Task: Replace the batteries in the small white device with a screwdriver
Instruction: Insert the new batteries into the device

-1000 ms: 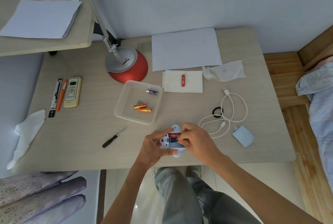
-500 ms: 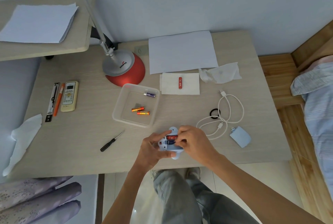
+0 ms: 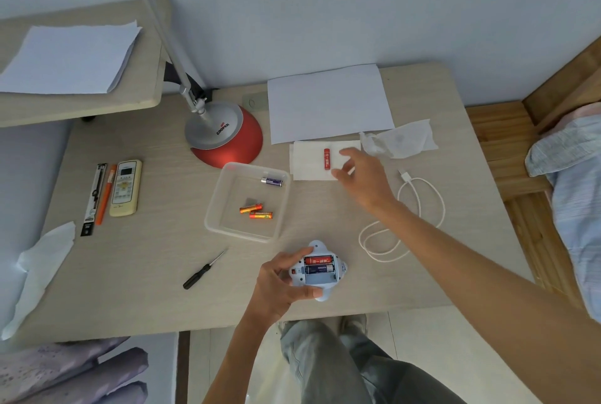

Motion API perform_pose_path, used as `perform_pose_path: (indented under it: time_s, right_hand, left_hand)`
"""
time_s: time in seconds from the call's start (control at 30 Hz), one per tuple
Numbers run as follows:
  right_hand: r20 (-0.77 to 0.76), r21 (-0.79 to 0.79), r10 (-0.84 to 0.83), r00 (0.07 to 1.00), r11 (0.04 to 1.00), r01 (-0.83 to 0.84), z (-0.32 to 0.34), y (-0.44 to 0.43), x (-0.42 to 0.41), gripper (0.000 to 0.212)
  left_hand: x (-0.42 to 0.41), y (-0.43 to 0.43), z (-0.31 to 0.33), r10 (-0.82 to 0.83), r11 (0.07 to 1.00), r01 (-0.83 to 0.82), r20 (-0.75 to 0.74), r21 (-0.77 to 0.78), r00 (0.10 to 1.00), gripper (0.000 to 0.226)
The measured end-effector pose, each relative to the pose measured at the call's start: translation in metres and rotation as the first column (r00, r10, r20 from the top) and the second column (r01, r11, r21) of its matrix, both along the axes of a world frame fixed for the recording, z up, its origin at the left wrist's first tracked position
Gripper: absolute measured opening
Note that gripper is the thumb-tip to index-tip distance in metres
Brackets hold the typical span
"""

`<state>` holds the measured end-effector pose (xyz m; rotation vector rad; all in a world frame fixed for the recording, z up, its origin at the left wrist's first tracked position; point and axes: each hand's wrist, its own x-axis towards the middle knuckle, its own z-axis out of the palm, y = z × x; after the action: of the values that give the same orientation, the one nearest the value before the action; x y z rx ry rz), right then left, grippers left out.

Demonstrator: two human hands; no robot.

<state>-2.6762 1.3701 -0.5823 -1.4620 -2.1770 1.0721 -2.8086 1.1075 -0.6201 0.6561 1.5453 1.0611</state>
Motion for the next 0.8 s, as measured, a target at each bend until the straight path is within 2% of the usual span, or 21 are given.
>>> perform_pose_path:
  time_s: [0.13,0.27,0.43,0.53,0.63,0.7,0.8]
  right_hand:
    - [0.067,-0.024,-0.004,0.998,1.000,0.005,-0.004,0.034,-0.030,0.049]
    - [0.141,-0.065,0.092,0.986,0.994,-0.084,-0.018,0.047,-0.044,0.049]
    - [0.187,-0.017,0.189,0.964,0.982,-0.189,-0.021,0.048,-0.051,0.010]
    - [0.092,-0.089,0.182,0.979,0.981,-0.174,-0.020,0.042,-0.044,0.008]
    - [-0.106,-0.222,0.094,0.990,0.968,-0.116,-0.006,0.028,-0.030,0.016]
    - [-0.245,-0.316,0.022,0.969,0.943,-0.101,0.006,0.014,-0.019,0.021]
    - [-0.375,-0.396,0.004,0.927,0.904,-0.164,0.020,-0.017,0.000,0.019]
  left_hand:
    - [0.000,0.001,-0.002,0.014,1.000,-0.014,0.029,0.005,0.999,0.078]
    - [0.001,0.000,-0.002,0.007,1.000,-0.007,0.012,0.005,1.000,0.078]
    - [0.000,0.000,-0.003,0.012,1.000,-0.013,0.011,0.014,1.000,0.079]
    - [0.001,-0.001,-0.003,0.018,1.000,-0.019,0.014,0.014,1.000,0.079]
    - [0.001,-0.001,-0.002,0.024,1.000,-0.024,0.020,0.008,1.000,0.078]
    - [0.001,0.000,0.000,0.028,1.000,-0.028,0.028,0.009,0.999,0.078]
    - [0.000,0.000,0.000,0.028,1.000,-0.028,0.034,0.010,0.999,0.078]
